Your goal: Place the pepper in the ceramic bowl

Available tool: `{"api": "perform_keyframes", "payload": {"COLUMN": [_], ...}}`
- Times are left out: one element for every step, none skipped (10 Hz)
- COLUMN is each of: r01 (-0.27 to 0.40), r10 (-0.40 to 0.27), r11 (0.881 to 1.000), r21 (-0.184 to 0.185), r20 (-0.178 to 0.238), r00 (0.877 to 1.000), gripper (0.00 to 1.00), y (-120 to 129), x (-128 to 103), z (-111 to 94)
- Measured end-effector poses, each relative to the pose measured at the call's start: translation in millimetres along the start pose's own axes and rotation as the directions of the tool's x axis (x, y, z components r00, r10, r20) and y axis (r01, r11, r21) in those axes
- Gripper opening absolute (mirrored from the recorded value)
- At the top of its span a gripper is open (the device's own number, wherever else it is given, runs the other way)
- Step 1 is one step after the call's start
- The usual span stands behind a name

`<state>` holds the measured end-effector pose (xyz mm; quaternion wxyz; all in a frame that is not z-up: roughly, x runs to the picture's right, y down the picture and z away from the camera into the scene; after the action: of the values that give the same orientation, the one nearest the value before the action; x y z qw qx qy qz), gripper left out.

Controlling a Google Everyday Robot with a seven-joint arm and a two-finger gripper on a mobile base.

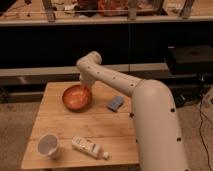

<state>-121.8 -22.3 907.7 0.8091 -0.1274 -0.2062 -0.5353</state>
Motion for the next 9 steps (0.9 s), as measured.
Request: {"api": "perform_keyframes", "payload": {"r01": [0.003, 0.003, 0.004, 0.002, 0.002, 0.003, 0.005, 0.007, 0.008], "r10": [-0.003, -0.003, -0.004, -0.002, -0.002, -0.003, -0.005, -0.007, -0.008], "r11": [1.0, 1.0, 1.0, 1.0, 1.0, 1.0, 1.0, 1.0, 1.0], "r21": [-0.001, 0.0, 0.0, -0.001, 0.0, 0.0, 0.001, 0.002, 0.003], "r20": [0.002, 0.001, 0.001, 0.001, 0.0, 0.001, 0.001, 0.002, 0.002], "r00": [1.0, 1.0, 1.0, 1.0, 1.0, 1.0, 1.0, 1.0, 1.0], "gripper": [0.32, 0.35, 0.35, 0.35, 0.36, 0.4, 0.5, 0.56, 0.58], "y": [-1.5, -1.8, -2.0, -0.7, -1.0, -1.5, -2.8, -4.6, -5.1], "x": [-1.1, -0.3, 0.3, 1.3, 2.0, 1.7, 1.5, 0.9, 1.1], "z": [1.8, 2.1, 2.2, 2.7, 2.2, 3.0, 3.2, 3.8, 4.2]}}
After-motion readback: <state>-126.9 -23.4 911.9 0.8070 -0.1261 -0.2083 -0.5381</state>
